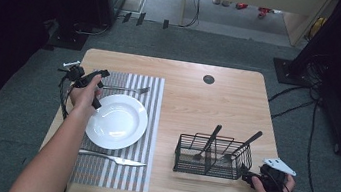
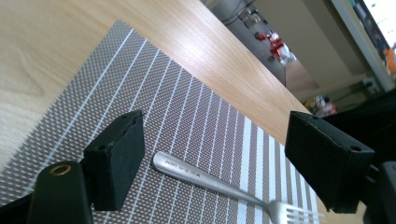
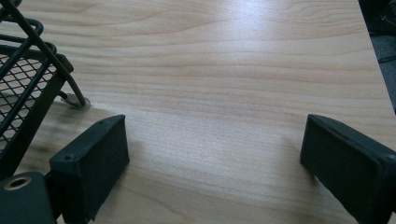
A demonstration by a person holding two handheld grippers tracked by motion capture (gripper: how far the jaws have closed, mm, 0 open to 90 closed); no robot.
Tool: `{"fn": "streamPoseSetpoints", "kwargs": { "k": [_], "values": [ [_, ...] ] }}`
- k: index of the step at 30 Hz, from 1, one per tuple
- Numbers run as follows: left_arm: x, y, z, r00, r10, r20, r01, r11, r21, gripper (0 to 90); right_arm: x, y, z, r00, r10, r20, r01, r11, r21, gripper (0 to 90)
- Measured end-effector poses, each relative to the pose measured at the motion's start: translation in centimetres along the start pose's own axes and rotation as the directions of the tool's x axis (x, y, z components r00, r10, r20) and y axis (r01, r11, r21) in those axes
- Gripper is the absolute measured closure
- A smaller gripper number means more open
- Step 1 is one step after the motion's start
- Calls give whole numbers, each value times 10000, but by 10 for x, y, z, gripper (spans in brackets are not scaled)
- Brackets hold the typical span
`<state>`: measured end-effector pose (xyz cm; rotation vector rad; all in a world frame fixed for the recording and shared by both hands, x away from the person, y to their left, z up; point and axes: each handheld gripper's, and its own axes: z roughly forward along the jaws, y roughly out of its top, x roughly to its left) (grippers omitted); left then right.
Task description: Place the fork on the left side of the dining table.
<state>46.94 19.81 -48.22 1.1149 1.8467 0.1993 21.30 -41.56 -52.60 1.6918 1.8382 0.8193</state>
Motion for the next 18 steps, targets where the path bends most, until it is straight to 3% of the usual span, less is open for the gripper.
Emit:
{"fn": "streamPoseSetpoints", "kwargs": {
  "k": [2, 3, 5, 8, 12, 13, 14, 15, 17, 18],
  "values": [
    [-3, 1, -8, 9974, 714, 4, -714, 9974, 39, 203, 0, 0, 0, 10000, -5, 2, 5, 10000, 1, 74],
    [-3, 1, -8, 9974, 714, 4, -714, 9974, 39, 201, 0, 0, 0, 10000, -5, 2, 5, 10000, 1, 74],
    [-5, 1, -17, 9920, 1264, 27, -1263, 9919, -153, 177, 0, 0, 0, 10000, -7, 1, 7, 10000, 1, 74],
    [-6, 1, -24, 9875, 1576, -49, -1577, 9868, -376, 163, 0, 0, 0, 10000, -6, 3, 6, 10000, 1, 74],
    [-12, 1, -39, 9712, 2337, -467, -2360, 9704, -513, 164, 0, 0, 0, 10000, -13, 8, 13, 10000, 0, 74],
    [-15, -1, -46, 9611, 2693, -609, -2726, 9605, -557, 163, 0, 0, 0, 10000, -18, 5, 18, 10000, 3, 74],
    [-16, -2, -49, 9568, 2842, -610, -2875, 9564, -524, 163, 0, 0, 0, 10000, -12, 6, 12, 10000, 3, 74],
    [-16, -2, -49, 9568, 2842, -610, -2875, 9564, -524, 162, 0, 0, 0, 10000, -11, 8, 11, 10000, 2, 74],
    [-17, -5, -56, 9463, 3207, -408, -3222, 9459, -377, 136, 0, 0, 0, 10000, -16, 9, 16, 10000, -1, 74],
    [-17, -7, -61, 9336, 3570, -296, -3575, 9338, -125, 136, 0, 0, 0, 10000, -12, 8, 12, 10000, 3, 74]
  ]
}}
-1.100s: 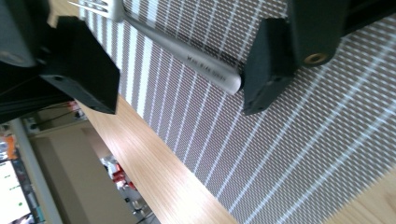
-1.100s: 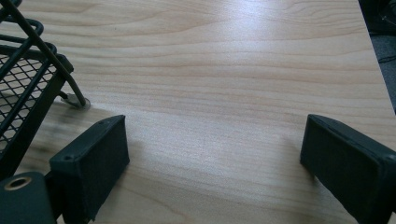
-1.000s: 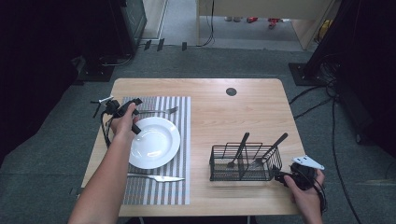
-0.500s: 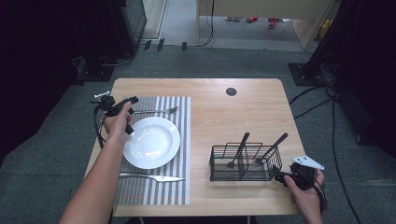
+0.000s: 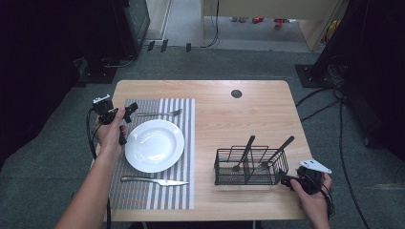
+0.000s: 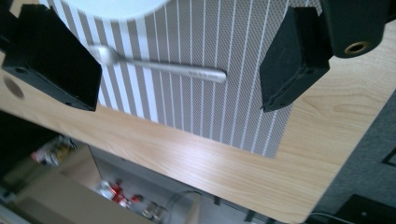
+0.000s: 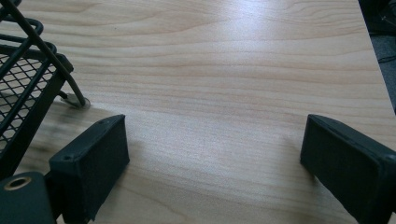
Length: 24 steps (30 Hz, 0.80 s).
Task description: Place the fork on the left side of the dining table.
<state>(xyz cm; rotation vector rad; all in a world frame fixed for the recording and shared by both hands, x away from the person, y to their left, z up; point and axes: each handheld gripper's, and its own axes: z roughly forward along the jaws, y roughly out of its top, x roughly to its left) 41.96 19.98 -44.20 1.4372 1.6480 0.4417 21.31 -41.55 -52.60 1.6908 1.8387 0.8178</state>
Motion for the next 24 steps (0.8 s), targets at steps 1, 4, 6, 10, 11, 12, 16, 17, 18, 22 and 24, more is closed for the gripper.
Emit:
{"fn": "streamPoseSetpoints", "kwargs": {
  "k": [1, 4, 6, 10, 11, 12, 16, 17, 18, 22, 24],
  "values": [
    [0, -1, -3, 9997, 242, 40, -242, 9996, 163, 136, 0, 0, 0, 10000, 1, -2, -1, 10000, -1, 74],
    [2, -5, -14, 9991, 344, 252, -352, 9990, 291, 135, 0, 0, 0, 10000, 0, -1, 0, 10000, -2, 74],
    [3, -8, -21, 9981, 431, 438, -440, 9989, 187, 129, 0, 0, 0, 10000, -1, 1, 1, 10000, -2, 74],
    [1, -12, -32, 9949, 912, 433, -913, 9958, 6, 127, 0, 0, 0, 10000, 2, 0, -2, 10000, -1, 74],
    [1, -14, -37, 9931, 1070, 479, -1071, 9943, -3, 127, 0, 0, 0, 10000, 3, 0, -3, 10000, 1, 74],
    [1, -16, -40, 9920, 1138, 545, -1139, 9935, -20, 122, 0, 0, 0, 10000, 1, 0, -1, 10000, 0, 74],
    [3, -24, -53, 9901, 1247, 649, -1238, 9922, -176, 111, 0, 0, 0, 10000, -5, 3, 5, 10000, -3, 74],
    [5, -27, -57, 9900, 1237, 685, -1225, 9922, -213, 111, 0, 0, 0, 10000, 0, 2, 0, 10000, -1, 74],
    [6, -30, -60, 9896, 1277, 668, -1263, 9917, -250, 108, 0, 0, 0, 10000, 3, 0, -3, 10000, 1, 74],
    [10, -39, -71, 9889, 1314, 698, -1294, 9911, -321, 102, 0, 0, 0, 10000, 4, 1, -4, 10000, 1, 74],
    [12, -47, -78, 9870, 1450, 691, -1427, 9891, -368, 102, 0, 0, 0, 10000, 0, 3, 0, 10000, 1, 74]
  ]
}}
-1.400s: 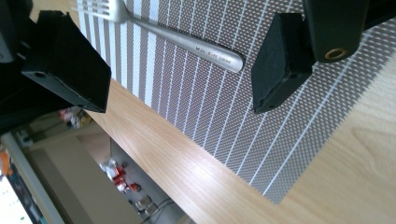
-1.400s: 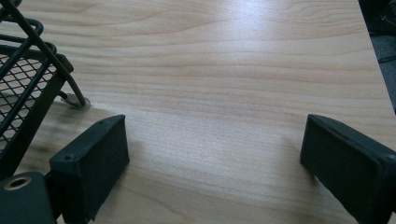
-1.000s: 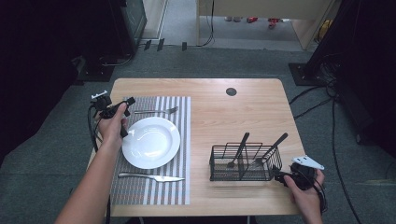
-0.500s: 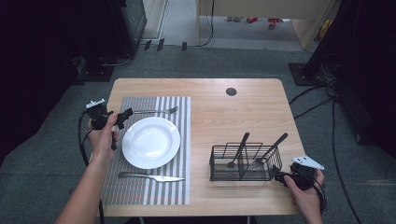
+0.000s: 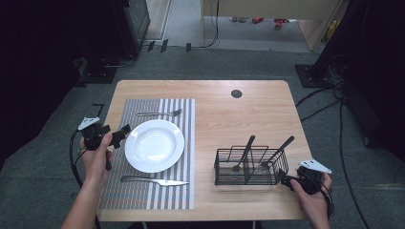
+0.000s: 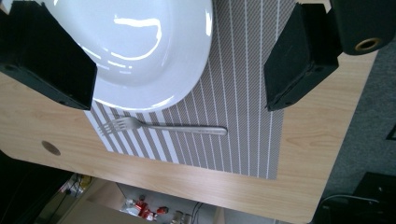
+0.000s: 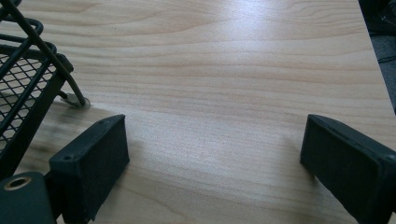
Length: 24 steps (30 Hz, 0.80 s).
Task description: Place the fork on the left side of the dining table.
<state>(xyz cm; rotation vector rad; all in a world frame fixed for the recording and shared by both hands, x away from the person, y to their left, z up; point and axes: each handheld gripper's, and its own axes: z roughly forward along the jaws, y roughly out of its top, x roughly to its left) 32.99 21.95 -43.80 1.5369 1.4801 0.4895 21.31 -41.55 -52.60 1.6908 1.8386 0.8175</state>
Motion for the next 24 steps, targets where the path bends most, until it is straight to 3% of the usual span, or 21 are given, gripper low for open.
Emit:
{"fn": "streamPoseSetpoints", "kwargs": {
  "k": [12, 18, 24],
  "values": [
    [6, -41, -25, 9997, 126, -186, -124, 9999, 64, 101, 0, 0, 0, 10000, -9, 2, 9, 10000, 0, 74],
    [11, -59, -37, 9983, 417, -401, -410, 9990, 159, 101, 0, 0, 0, 10000, -2, 3, 2, 10000, 1, 74],
    [18, -77, -47, 9957, 727, -576, -694, 9959, 577, 101, 0, 0, 0, 10000, -15, 10, 15, 10000, 17, 74]
  ]
}}
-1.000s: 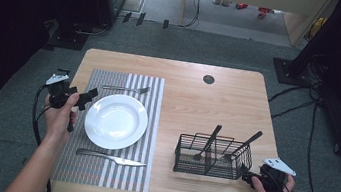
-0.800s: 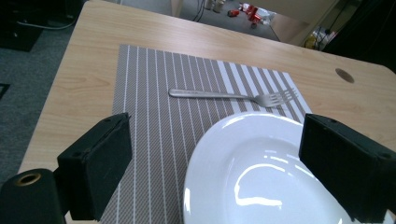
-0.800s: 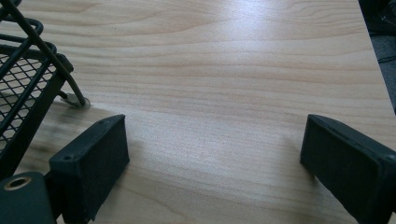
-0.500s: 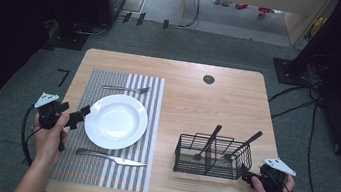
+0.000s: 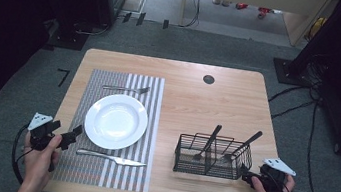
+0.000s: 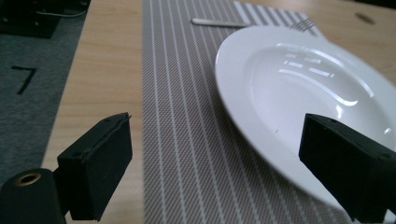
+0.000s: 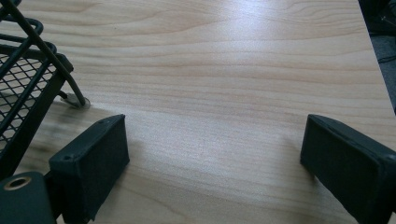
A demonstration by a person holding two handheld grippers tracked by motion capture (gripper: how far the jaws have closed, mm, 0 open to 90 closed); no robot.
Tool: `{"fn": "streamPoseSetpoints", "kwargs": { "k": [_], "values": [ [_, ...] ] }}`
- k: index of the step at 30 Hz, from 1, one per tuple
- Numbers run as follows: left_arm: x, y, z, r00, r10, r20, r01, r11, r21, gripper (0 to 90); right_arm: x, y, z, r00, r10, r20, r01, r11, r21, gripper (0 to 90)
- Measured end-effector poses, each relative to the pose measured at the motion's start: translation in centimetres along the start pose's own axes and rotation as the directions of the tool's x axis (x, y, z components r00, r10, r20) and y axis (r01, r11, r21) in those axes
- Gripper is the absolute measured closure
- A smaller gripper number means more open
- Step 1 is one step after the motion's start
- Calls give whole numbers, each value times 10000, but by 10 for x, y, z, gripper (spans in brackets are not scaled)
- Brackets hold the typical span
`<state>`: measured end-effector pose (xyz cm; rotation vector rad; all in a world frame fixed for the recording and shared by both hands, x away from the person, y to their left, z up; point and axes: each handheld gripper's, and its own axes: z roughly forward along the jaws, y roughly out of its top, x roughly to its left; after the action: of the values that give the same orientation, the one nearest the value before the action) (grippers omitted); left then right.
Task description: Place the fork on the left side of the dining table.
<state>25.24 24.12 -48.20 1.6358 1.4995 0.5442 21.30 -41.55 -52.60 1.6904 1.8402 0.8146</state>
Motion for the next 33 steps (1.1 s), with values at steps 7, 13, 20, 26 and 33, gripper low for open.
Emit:
{"fn": "streamPoseSetpoints", "kwargs": {
  "k": [7, 13, 20, 26, 33],
  "values": [
    [8, -20, -8, 9984, 244, -511, -229, 9992, 314, 102, 0, 0, 0, 10000, -9, 4, 9, 10000, -3, 74],
    [9, -33, -7, 9931, 756, -900, -695, 9952, 685, 102, 0, 0, 0, 10000, 1, 2, -1, 10000, 1, 74],
    [5, -42, 2, 9768, 1476, -1551, -1254, 9815, 1445, 102, 0, 0, 0, 10000, -3, 4, 3, 10000, 1, 74],
    [5, -42, 3, 9775, 1423, -1556, -1196, 9819, 1466, 100, 0, 0, 0, 10000, -11, 9, 11, 10000, 0, 74],
    [5, -42, 4, 9778, 1418, -1546, -1192, 9820, 1468, 96, 0, 0, 0, 10000, -12, 10, 12, 10000, -2, 74]
  ]
}}
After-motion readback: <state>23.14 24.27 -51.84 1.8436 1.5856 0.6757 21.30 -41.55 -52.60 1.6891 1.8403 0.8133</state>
